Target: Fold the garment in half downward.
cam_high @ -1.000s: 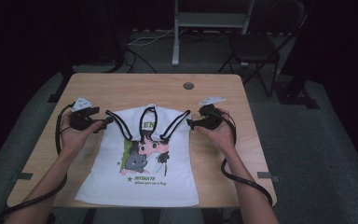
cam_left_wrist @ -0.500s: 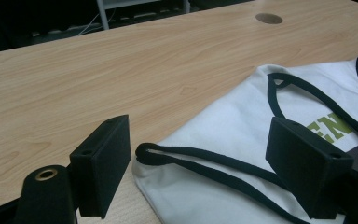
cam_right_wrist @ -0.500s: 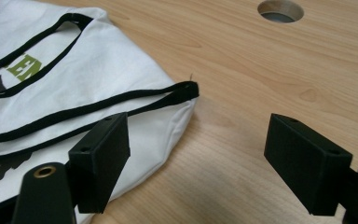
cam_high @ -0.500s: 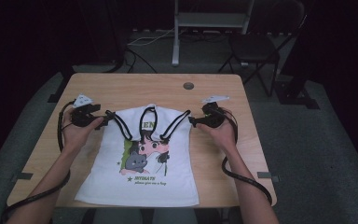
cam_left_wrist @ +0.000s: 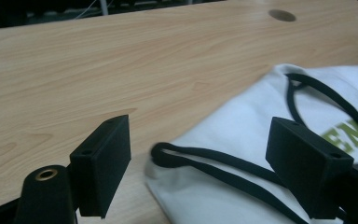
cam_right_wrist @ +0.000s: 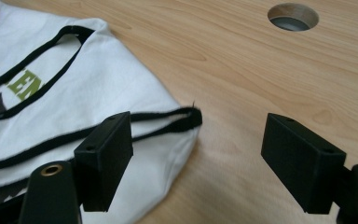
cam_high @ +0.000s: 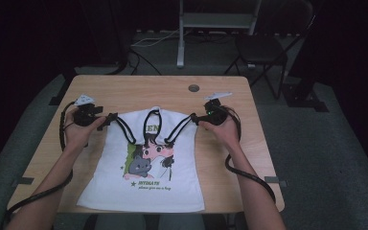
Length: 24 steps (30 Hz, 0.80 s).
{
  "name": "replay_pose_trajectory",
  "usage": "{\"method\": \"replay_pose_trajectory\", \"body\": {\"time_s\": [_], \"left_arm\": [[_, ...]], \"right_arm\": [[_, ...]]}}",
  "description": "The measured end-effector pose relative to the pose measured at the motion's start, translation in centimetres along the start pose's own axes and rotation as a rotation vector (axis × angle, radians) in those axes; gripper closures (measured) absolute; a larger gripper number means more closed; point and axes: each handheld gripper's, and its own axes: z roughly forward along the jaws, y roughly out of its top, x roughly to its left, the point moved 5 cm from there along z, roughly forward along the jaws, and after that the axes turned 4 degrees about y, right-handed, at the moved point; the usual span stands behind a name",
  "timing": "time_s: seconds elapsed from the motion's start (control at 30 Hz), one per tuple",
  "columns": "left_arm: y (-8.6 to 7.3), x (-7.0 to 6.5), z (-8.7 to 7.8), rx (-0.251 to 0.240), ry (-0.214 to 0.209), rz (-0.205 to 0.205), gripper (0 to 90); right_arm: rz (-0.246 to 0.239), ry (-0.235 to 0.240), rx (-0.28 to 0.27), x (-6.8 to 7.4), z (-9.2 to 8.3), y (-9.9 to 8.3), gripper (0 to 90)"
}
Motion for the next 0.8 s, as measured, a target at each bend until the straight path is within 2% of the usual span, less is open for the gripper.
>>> {"method": "replay_pose_trajectory", "body": {"time_s": [0.13, 0.2, 0.3, 0.37, 0.43, 0.5, 0.63, 0.67, 0.8], "left_arm": [[0.3, 0.3, 1.1, 0.033, -0.020, -0.016, 21.6], [0.4, 0.3, 1.9, 0.055, -0.039, -0.016, 21.6], [0.3, 0.6, 2.8, 0.089, -0.037, 0.010, 21.6], [0.2, 0.6, 3.4, 0.093, -0.049, 0.004, 21.6], [-0.1, 0.7, 3.9, 0.125, -0.040, 0.030, 21.7], [-0.5, 0.7, 4.4, 0.141, -0.053, 0.033, 21.6], [-1.1, 0.5, 5.0, 0.162, -0.063, 0.045, 21.7], [-1.2, 0.6, 5.0, 0.156, -0.058, 0.059, 21.7], [-1.2, 0.5, 4.9, 0.159, -0.072, 0.069, 21.8]], "right_arm": [[0.025, 0.019, 0.014, -0.3, 1.0, 0.9, 25.4], [0.027, 0.027, 0.043, -0.4, 1.8, 1.0, 26.4], [0.032, 0.039, 0.062, -0.5, 2.6, 0.9, 26.7], [0.037, 0.043, 0.070, -0.7, 2.9, 0.8, 27.9], [0.036, 0.044, 0.082, -0.8, 3.2, 0.5, 28.3], [0.037, 0.049, 0.093, -0.9, 3.3, 0.4, 28.8], [0.013, 0.051, 0.097, -1.1, 3.2, 0.3, 32.7], [0.004, 0.050, 0.101, -1.1, 3.2, 0.2, 33.3], [-0.029, 0.062, 0.111, -0.6, 3.5, 0.1, 36.7]]}}
